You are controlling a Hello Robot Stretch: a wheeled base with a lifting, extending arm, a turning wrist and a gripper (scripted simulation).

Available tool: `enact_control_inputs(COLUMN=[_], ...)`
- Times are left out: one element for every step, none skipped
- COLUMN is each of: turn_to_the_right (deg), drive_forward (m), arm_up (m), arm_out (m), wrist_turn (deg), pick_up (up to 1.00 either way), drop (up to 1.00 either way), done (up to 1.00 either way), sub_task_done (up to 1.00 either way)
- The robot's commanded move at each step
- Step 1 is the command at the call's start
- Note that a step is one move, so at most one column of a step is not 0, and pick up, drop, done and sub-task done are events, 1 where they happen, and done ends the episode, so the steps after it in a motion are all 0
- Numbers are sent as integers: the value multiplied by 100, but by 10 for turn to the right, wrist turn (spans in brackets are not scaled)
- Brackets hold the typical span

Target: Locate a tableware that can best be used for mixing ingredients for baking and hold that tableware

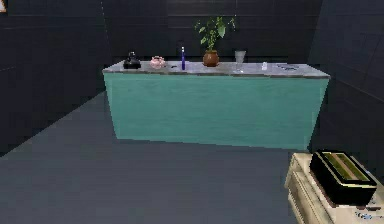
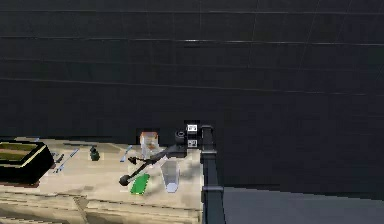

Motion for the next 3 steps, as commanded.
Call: enact_control_inputs(turn_to_the_right=[0,0,0], drive_forward=[0,0,0], arm_up=[0,0,-30], arm_out=[0,0,0], wrist_turn=[450,240,0], pick_up=[0,0,0], drop=[0,0,0], done=[0,0,0], sub_task_done=[0,0,0])
